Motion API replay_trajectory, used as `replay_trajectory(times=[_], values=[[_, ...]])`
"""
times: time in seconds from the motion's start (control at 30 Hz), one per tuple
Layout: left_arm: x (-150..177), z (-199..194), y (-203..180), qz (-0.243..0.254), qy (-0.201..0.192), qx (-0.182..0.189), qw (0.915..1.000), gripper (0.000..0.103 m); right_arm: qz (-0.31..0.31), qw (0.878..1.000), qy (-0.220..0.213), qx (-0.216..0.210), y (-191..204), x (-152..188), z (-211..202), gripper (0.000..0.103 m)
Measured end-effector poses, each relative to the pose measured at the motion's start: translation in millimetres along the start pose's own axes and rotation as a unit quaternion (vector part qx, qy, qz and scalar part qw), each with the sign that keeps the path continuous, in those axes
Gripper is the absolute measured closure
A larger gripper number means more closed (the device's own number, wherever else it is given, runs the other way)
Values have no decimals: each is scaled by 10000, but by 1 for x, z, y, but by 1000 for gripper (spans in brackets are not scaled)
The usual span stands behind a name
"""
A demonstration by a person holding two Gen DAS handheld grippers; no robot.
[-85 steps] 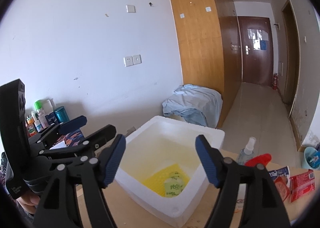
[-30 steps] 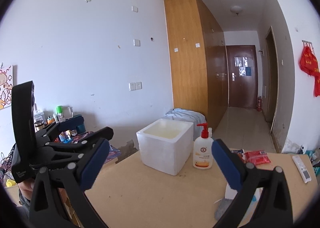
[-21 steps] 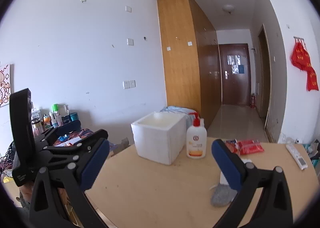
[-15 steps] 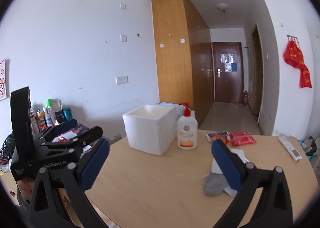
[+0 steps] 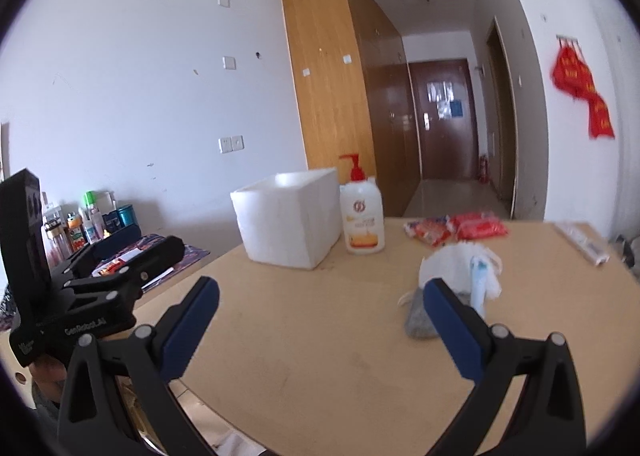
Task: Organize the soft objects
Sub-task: 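Move both open tools back from the box toward the table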
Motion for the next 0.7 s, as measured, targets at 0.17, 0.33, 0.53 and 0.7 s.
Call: replay_trajectory(times=[0.17, 0.33, 0.53, 0.7], values=[[11, 6, -1, -188, 124, 124, 9997, 0, 151, 9998, 44, 120, -9, 8, 3, 0], [19, 12, -5, -180, 224, 152, 9995, 0, 146, 9996, -4, 255, -14, 12, -1, 0], [26, 26, -12, -253, 386, 326, 9984, 0, 233, 9986, 60, 474, -29, 17, 0, 0], [31, 43, -33, -188, 568, 563, 9966, 0, 309, 9963, 140, 784, -53, 20, 0, 0]])
Point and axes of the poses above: each gripper's, at about its wrist camera, not at the fingertips, and z roughly the way its jaws point, y to its left, x to its underside, the point moved 5 cm from there along z, roughly the way its jaws point, and after that the axes turned 2 degrees about y, right-handed, at the moved point
